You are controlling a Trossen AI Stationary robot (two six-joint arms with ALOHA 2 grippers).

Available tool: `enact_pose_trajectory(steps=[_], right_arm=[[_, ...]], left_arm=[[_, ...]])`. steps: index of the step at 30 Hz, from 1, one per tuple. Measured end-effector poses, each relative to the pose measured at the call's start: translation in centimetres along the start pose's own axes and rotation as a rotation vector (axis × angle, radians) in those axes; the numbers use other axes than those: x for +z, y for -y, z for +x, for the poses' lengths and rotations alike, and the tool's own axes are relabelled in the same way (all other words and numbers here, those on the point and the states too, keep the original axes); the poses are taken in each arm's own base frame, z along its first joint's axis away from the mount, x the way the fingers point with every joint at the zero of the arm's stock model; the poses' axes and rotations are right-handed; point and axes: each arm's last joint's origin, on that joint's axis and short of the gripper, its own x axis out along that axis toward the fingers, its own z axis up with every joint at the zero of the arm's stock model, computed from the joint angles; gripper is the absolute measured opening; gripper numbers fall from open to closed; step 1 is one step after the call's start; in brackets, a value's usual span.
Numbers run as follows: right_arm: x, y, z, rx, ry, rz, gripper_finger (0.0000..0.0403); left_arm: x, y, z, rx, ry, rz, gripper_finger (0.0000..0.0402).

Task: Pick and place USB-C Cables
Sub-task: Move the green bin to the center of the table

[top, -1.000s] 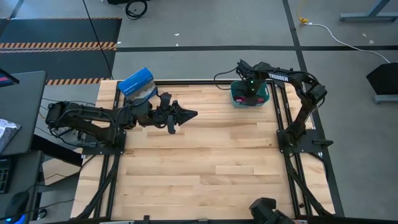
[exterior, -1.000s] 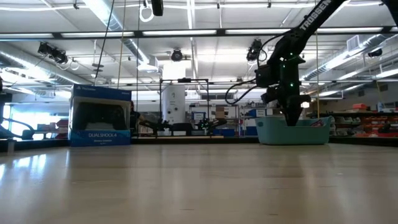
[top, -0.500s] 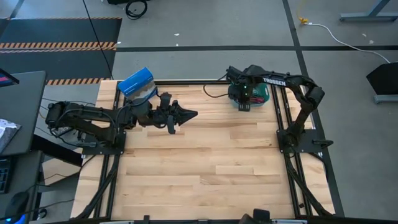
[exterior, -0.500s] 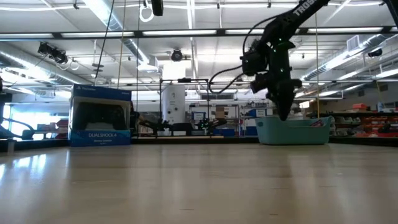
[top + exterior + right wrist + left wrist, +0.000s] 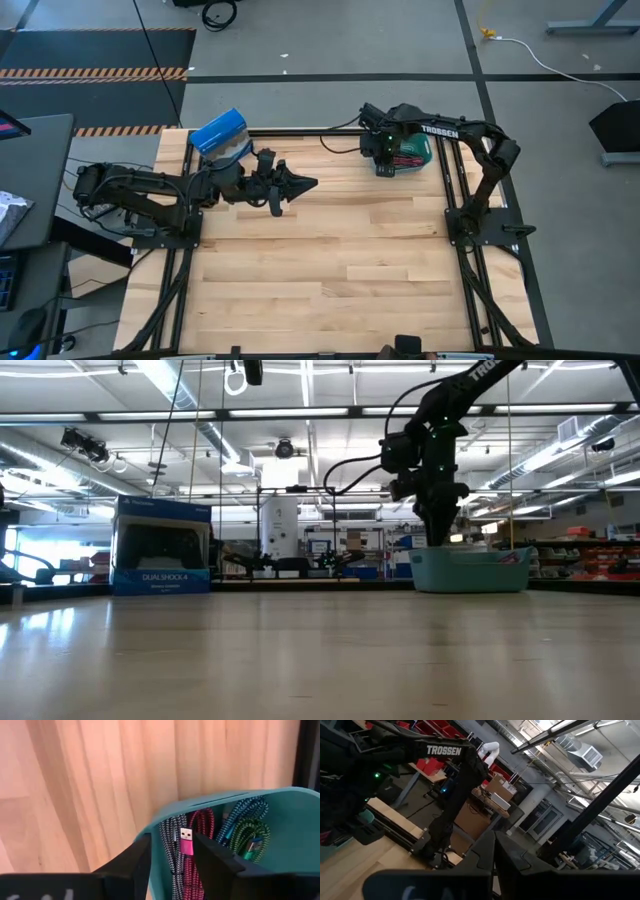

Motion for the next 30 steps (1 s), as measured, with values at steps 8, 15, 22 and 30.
enact_pose_trajectory(steps=[8,15,22,30], right_arm=[[-0.2,-0.3,-0.6,0.0,-0.061,0.059,0.0168],[-0.4,-0.5,-1.0,0.016,-0.101,0.181,0.0174],[-1.1,-1.0,-1.4,0.037,-0.164,0.287,0.0175],[-1.5,-1.5,-3.0,0.058,-0.108,0.327,0.0174]], left_arm=[[-0.1,0.2,0.0,-0.007,-0.006,-0.024,0.0016],[-0.2,0.3,0.0,-0.013,-0.01,-0.028,0.0016],[-0.2,0.3,0.0,-0.013,-0.011,-0.036,0.0016],[-0.1,0.4,0.0,-0.024,0.004,-0.053,0.0016]])
